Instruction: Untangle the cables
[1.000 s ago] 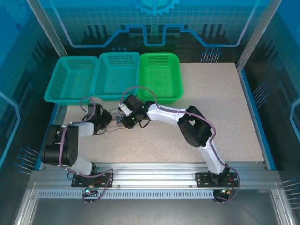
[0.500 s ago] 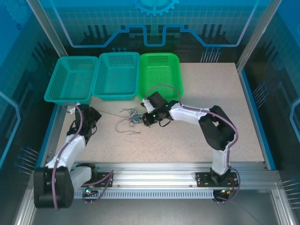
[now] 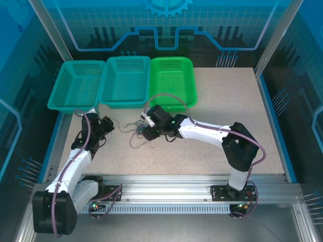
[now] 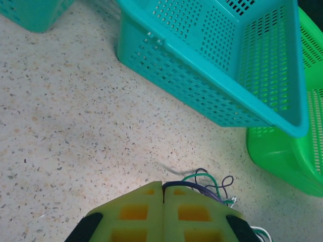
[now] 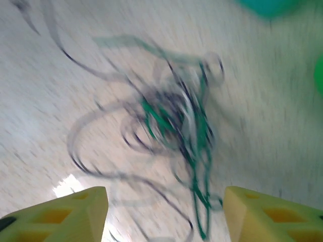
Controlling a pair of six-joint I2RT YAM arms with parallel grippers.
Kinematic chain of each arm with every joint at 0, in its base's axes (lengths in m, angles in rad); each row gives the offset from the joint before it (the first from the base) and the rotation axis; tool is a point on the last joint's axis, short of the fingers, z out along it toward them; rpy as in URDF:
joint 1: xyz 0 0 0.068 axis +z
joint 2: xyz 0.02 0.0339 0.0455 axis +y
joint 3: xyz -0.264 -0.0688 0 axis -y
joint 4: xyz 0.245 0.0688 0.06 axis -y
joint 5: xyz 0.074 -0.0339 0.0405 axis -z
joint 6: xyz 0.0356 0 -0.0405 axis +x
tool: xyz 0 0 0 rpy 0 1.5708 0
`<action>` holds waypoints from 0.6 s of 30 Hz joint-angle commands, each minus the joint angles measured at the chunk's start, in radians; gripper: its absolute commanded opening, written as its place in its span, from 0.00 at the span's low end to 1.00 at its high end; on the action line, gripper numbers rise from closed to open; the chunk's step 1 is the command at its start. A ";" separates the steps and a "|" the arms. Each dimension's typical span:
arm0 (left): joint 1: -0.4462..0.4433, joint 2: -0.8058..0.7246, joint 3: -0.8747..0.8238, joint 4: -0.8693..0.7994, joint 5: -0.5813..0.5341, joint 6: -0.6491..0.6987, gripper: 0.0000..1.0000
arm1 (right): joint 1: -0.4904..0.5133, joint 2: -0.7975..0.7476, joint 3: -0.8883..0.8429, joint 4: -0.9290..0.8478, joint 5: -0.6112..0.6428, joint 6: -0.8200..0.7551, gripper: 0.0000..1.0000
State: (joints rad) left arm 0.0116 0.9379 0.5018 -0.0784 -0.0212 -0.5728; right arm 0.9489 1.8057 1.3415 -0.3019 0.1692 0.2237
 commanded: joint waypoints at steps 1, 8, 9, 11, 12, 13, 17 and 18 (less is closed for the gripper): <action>-0.005 -0.009 0.032 -0.030 -0.016 0.019 0.00 | 0.065 0.081 0.133 0.059 0.167 -0.021 0.65; -0.005 -0.086 0.076 -0.184 -0.188 0.006 0.00 | 0.054 0.333 0.326 -0.084 0.263 0.037 0.68; -0.005 -0.103 0.081 -0.205 -0.222 0.005 0.00 | 0.043 0.360 0.349 -0.127 0.247 0.040 0.68; -0.004 -0.138 0.083 -0.238 -0.290 -0.010 0.00 | 0.025 0.383 0.349 -0.168 0.212 0.042 0.65; -0.001 -0.158 0.080 -0.255 -0.328 -0.021 0.00 | 0.012 0.377 0.325 -0.172 0.192 0.047 0.61; 0.002 -0.176 0.077 -0.269 -0.361 -0.031 0.00 | -0.002 0.363 0.298 -0.167 0.173 0.051 0.56; 0.082 -0.247 0.044 -0.321 -0.408 -0.099 0.00 | -0.094 0.204 0.053 -0.029 0.100 0.100 0.17; 0.118 -0.261 0.033 -0.325 -0.384 -0.120 0.00 | -0.125 0.163 -0.003 0.000 0.079 0.120 0.10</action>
State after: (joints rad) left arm 0.0483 0.7216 0.5499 -0.3573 -0.2928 -0.6224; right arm 0.9169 2.0850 1.4612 -0.2821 0.2699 0.2920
